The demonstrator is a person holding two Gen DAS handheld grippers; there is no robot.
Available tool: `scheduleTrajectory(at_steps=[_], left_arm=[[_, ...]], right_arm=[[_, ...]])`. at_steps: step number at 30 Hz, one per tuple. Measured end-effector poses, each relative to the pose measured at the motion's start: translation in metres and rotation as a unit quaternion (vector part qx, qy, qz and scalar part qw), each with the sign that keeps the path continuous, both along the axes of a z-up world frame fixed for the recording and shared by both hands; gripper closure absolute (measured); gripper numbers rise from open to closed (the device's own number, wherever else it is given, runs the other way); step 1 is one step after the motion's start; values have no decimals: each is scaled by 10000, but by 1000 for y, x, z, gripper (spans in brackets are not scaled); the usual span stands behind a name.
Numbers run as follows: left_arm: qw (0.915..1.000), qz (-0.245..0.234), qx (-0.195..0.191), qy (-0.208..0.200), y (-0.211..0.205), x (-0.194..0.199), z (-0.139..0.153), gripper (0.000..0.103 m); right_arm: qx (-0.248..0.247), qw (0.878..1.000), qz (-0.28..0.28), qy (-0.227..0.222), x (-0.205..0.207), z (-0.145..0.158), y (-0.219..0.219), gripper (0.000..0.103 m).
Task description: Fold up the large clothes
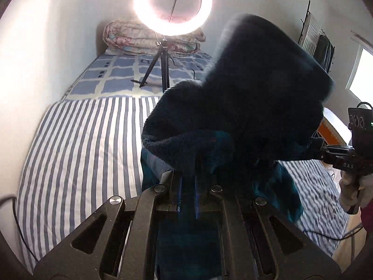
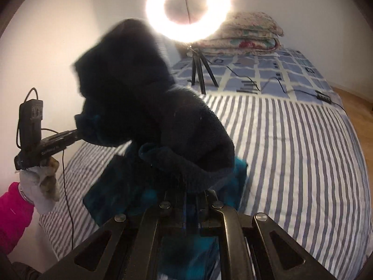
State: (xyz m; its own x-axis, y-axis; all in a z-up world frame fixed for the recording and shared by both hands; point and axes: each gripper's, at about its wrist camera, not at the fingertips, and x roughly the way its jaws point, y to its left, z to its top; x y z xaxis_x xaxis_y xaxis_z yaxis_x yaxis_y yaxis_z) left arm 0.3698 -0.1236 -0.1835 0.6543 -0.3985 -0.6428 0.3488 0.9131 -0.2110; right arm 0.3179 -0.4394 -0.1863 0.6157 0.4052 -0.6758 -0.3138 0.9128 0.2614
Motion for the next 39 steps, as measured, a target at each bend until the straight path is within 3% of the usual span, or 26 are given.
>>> scheduleTrajectory(at_steps=[3, 8, 11, 14, 17, 18, 20, 22, 24, 27, 30, 34, 36, 37, 38, 39], left_arm=[[10000, 5, 17, -4, 4, -20, -10, 97], [9981, -249, 518, 205, 9, -62, -39, 97], [9952, -399, 852, 268, 16, -89, -54, 93], [9949, -355, 837, 438, 30, -107, -61, 93], [9970, -144, 206, 730, 59, -113, -55, 88], [9960, 0, -174, 872, 71, -110, -50, 81], [9896, 187, -914, 1099, 92, -99, -43, 46], [9784, 335, -1554, 1320, 103, -91, -38, 44], [9577, 336, -2262, 1745, 108, -72, -41, 43], [9318, 448, -2819, 2244, 107, -50, -55, 42], [9094, 624, -3189, 2596, 100, -34, -71, 42], [8895, 752, -3516, 2820, 99, -23, -84, 42], [8828, 775, -3629, 2879, 96, -22, -87, 56], [8827, 748, -3635, 2884, 93, -19, -87, 72], [8876, 739, -3534, 2861, 92, -20, -85, 90], [8973, 757, -3326, 2804, 88, -20, -80, 97]], right_arm=[[90, 9999, -132, 38, -17, -9, -6, 100], [-24, 9998, -198, -24, -52, -22, -4, 98], [-213, 9996, -188, 84, -72, -31, -1, 92], [-301, 9993, -173, 148, -93, -33, -3, 86], [-137, 9995, -254, 136, -110, -27, -13, 79], [185, 9992, -300, 173, -113, -22, -20, 69], [909, 9949, -328, 304, -113, -19, -31, 53], [1384, 9892, -299, 385, -108, -19, -32, 47], [1620, 9853, -299, 447, -99, -22, -26, 47], [1724, 9828, -363, 545, -82, -31, -12, 41], [1706, 9815, -535, 691, -64, -45, -1, 41], [1936, 9750, -639, 887, -54, -60, 5, 41], [2068, 9715, -655, 954, -49, -66, 10, 45], [2091, 9709, -632, 983, -48, -67, 11, 55], [2096, 9705, -608, 1021, -48, -68, 14, 63], [2104, 9697, -554, 1107, -46, -69, 20, 80]])
